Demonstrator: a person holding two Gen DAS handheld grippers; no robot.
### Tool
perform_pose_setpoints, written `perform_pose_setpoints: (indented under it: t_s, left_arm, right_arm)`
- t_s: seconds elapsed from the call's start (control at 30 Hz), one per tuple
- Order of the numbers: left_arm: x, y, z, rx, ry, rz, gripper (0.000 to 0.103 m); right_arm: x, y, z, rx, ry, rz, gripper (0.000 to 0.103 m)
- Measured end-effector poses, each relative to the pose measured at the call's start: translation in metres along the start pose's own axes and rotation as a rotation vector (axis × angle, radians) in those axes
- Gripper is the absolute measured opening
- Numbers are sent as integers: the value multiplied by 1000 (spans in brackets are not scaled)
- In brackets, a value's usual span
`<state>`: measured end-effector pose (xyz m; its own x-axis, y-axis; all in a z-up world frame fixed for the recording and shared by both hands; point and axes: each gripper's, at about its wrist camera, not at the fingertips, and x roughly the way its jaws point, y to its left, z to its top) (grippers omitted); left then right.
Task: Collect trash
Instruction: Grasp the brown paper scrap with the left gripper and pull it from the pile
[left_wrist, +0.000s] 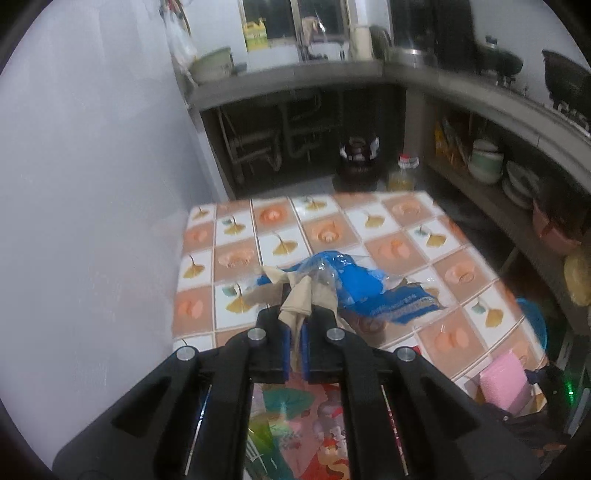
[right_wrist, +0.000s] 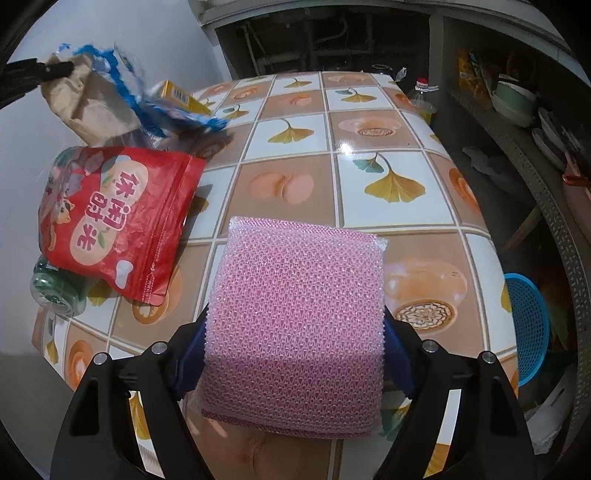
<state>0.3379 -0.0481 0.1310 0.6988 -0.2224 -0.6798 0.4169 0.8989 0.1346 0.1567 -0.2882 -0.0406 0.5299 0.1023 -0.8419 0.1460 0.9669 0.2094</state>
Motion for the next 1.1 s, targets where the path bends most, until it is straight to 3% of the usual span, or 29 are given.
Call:
perform_pose_setpoints:
  t_s: [0.37, 0.73, 0.83, 0.93, 1.1]
  left_arm:
    - [-88, -6, 29, -19, -195, -17, 2]
    - [-145, -57, 45, 28, -313, -105, 2]
    - [-142, -70, 44, 44, -304, -110, 2]
    - [-123, -79, 36, 36, -239, -135, 2]
    - [-57, -94, -7, -8, -9, -282, 3]
  right_arm:
    - [-28, -11, 4, 25, -76, 1, 76]
    - [-77, -42, 3, 115, -191, 60, 76]
    - [-82, -50, -3, 135, -201, 65, 76]
    - [-81, -56, -9, 146, -195, 69, 76]
    - [-71, -59, -24, 151, -155, 77, 76]
